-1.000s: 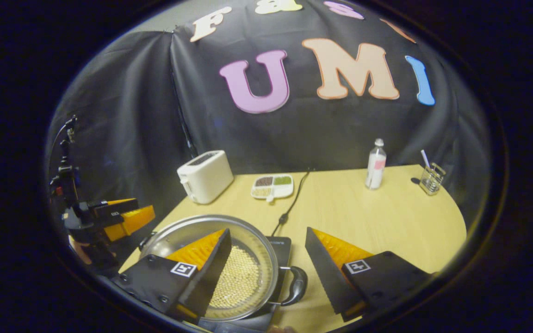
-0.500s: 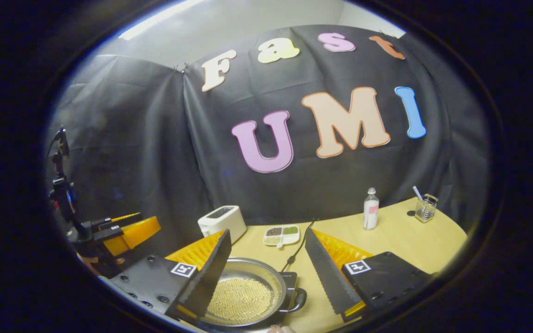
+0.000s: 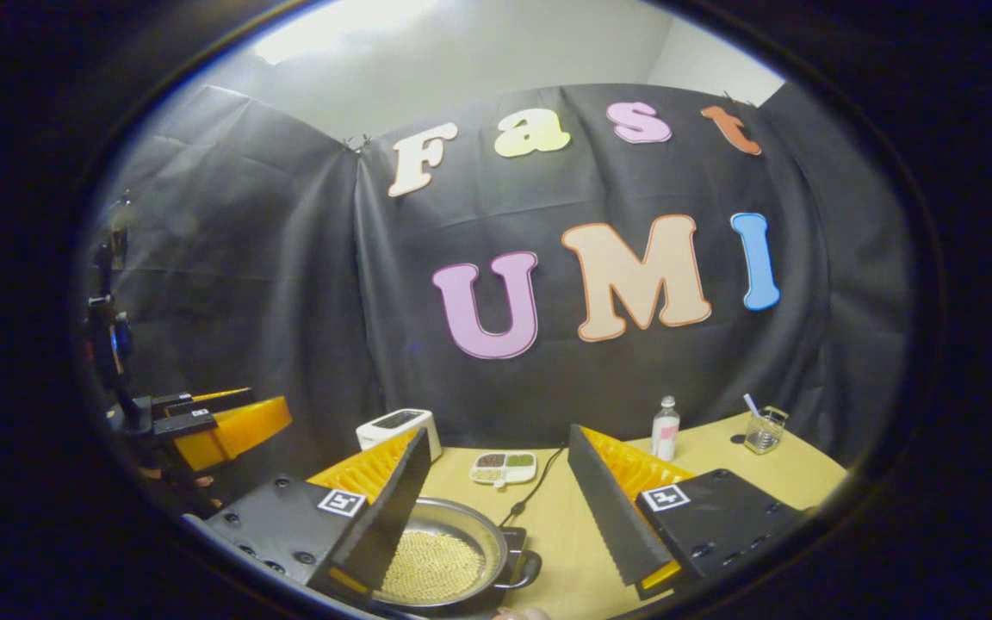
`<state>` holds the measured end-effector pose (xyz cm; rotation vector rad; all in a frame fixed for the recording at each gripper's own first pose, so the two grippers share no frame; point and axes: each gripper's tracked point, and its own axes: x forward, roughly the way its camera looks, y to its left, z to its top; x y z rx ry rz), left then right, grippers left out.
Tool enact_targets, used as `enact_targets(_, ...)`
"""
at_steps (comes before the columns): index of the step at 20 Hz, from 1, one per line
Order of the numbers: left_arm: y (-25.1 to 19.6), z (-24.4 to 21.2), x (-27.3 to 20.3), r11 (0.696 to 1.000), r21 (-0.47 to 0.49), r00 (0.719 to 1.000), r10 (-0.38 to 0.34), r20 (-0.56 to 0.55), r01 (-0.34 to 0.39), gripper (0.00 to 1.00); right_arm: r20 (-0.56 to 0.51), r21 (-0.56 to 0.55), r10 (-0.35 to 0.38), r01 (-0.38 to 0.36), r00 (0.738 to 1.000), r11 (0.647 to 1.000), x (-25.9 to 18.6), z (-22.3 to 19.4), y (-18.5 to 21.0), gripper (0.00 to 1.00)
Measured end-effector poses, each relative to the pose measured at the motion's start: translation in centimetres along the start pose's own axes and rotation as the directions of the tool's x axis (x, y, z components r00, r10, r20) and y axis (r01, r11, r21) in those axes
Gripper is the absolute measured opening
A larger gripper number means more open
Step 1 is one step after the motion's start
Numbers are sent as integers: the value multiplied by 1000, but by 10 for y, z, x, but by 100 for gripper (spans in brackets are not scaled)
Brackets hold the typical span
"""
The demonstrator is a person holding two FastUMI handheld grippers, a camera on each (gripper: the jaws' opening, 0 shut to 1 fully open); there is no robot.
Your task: First push the handle of the pot to place it horizontally, then grasp the pot with both hands and set it on the induction cooktop.
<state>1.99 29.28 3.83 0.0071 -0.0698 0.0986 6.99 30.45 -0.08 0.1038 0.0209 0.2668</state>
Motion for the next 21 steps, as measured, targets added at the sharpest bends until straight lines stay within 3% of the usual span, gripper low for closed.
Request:
enact_targets(6,1,-1,-2,1000,-13,1000,8,-3,-8,96,43,-7,-10,10,999,1000,-4,10,-4,93)
enact_targets(7,-1,-1,-3,1000,-13,1000,5,-3,-5,94,42,-11,-9,9,999,1000,-6,10,-3,100)
enact_targets(21,3,0,-4,999,-24,999,37,22,-36,94,71,-13,-35,36,997,999,-14,15,-6,99)
